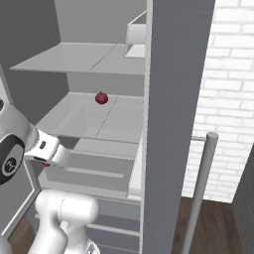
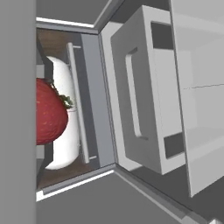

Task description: Take the strawberry from the fridge and place it on top of the pancake, located on the dining counter.

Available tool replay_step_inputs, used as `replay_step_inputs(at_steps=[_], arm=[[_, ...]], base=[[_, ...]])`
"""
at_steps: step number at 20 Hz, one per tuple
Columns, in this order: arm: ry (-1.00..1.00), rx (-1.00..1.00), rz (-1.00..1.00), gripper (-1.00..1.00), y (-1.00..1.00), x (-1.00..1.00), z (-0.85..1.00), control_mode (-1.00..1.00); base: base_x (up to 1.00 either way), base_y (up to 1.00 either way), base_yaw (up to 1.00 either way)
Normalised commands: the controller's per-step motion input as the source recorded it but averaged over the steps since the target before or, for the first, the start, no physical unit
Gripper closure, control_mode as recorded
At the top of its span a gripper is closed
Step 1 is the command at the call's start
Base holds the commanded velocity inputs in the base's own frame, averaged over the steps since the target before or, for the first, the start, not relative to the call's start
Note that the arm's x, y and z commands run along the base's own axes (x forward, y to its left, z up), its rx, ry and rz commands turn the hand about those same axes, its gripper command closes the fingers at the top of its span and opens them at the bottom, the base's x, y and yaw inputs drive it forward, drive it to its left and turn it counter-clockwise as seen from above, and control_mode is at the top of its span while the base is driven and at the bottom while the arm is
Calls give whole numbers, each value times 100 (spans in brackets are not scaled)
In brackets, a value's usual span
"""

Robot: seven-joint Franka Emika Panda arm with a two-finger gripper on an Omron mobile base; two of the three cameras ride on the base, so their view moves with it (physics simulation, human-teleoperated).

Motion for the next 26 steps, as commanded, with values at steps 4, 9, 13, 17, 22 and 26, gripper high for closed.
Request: replay_step_inputs(at_steps=[4, 9, 13, 17, 22, 26], arm=[[0, 0, -4, 100, 5, -22, -8, 100], [0, 0, 0, 100, 0, 0, 0, 100], [0, 0, 0, 100, 0, 0, 0, 100], [0, 0, 0, 100, 0, 0, 0, 100], [0, 0, 0, 100, 0, 0, 0, 100], [0, 0, 0, 100, 0, 0, 0, 100]], base=[[-64, 17, -26], [-59, 19, -77], [-65, 6, -81], [-55, 0, -86], [-21, -29, -80], [0, -82, -71]])
